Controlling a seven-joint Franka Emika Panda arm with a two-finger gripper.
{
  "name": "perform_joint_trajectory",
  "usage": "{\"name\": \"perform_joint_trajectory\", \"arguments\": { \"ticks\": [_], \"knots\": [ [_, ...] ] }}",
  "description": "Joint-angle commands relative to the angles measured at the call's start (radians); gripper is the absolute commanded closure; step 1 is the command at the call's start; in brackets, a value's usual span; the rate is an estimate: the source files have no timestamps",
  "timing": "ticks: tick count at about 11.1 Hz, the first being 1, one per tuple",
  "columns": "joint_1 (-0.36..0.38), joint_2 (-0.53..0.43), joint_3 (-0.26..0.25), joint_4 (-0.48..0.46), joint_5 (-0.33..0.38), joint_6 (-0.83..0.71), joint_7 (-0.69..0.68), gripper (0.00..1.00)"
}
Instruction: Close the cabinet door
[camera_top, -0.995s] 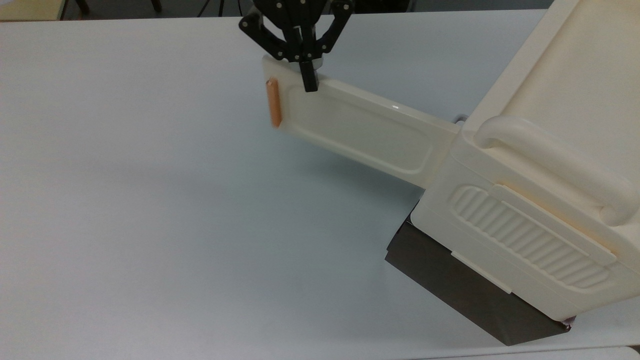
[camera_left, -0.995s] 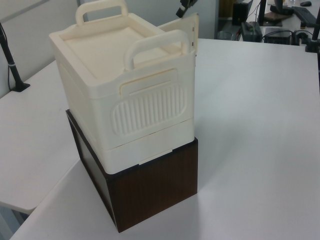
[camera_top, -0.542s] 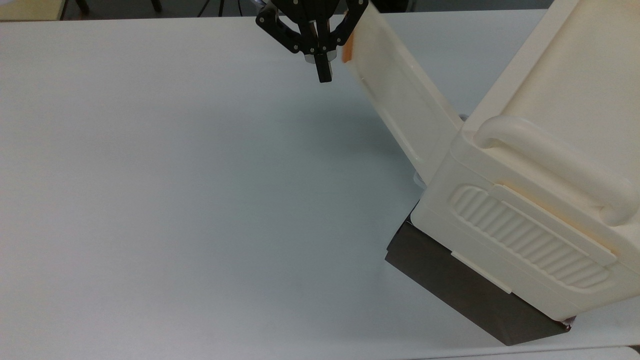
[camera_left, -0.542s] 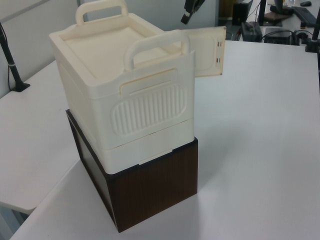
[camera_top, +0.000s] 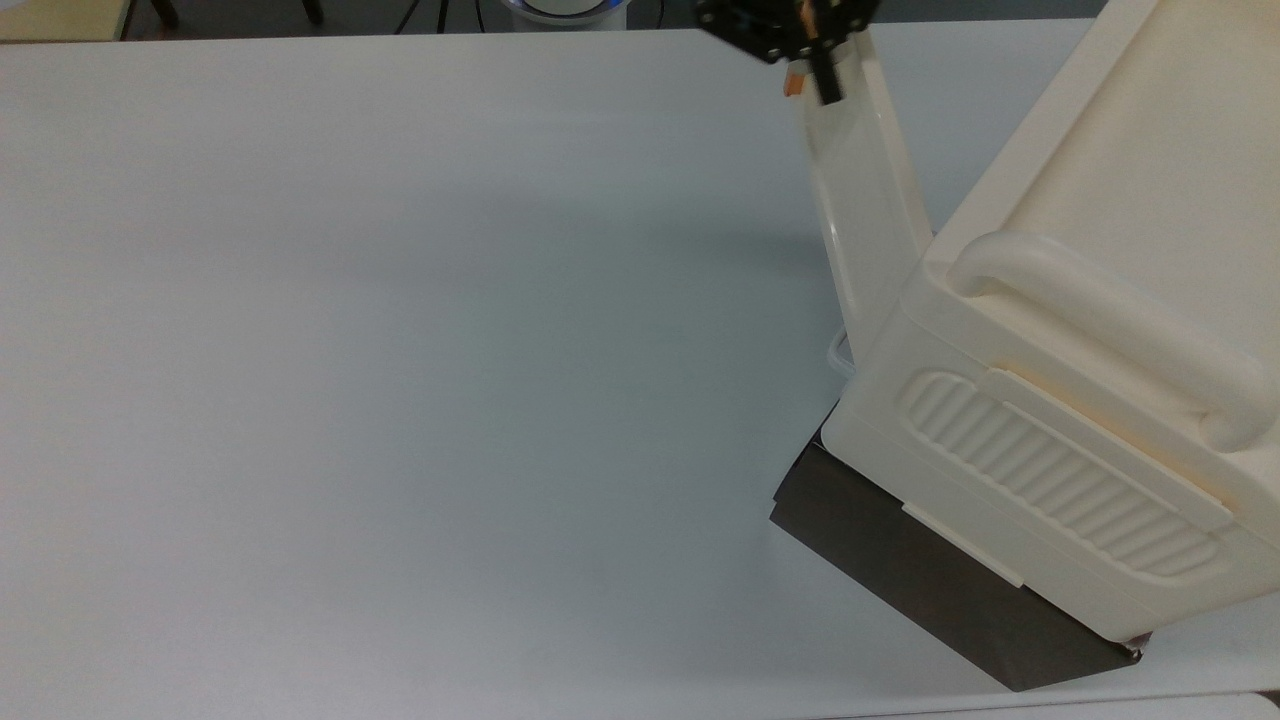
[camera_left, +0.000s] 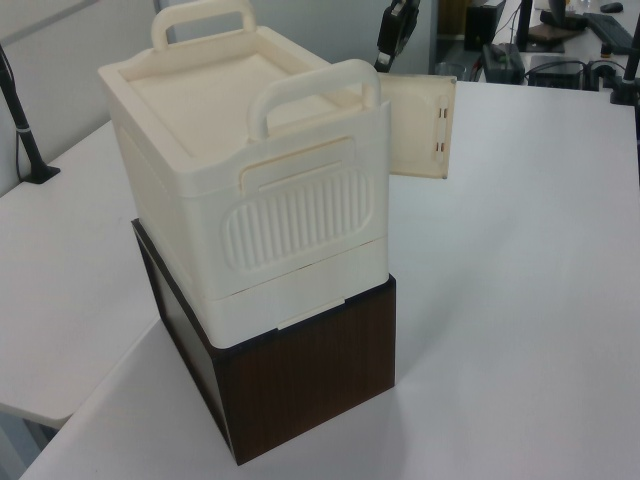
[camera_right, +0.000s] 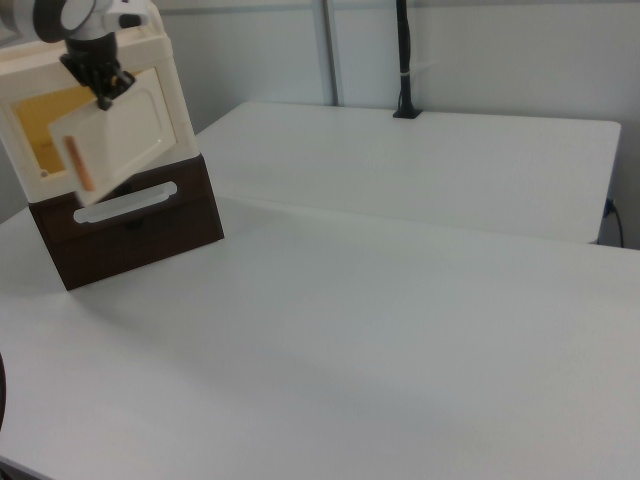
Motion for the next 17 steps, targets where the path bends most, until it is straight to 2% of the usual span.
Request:
{"name": "perform_joint_trajectory", "arguments": {
  "ticks": [1,4,6,8,10,12,13,15,17],
  "knots": [
    [0.034,-0.017,0.026,-0.004,0.057,-0.015,0.124,0.98],
    [0.023,-0.015,0.011,-0.005,0.015,-0.021,0.085,0.98],
    [0.016,-0.027,-0.020,-0.024,-0.087,-0.064,0.069,0.98],
    [0.009,-0.031,-0.083,-0.045,-0.216,-0.151,0.068,0.98],
    [0.008,-0.034,-0.144,-0.070,-0.314,-0.182,0.069,0.98],
    [0.006,-0.044,-0.206,-0.084,-0.383,-0.228,0.062,0.98],
    [-0.006,-0.061,-0.223,-0.099,-0.394,-0.254,0.039,0.98],
    [-0.046,-0.133,-0.223,-0.191,-0.407,-0.264,-0.006,0.97],
    [-0.076,-0.156,-0.223,-0.220,-0.402,-0.267,-0.076,0.86]
  ]
}}
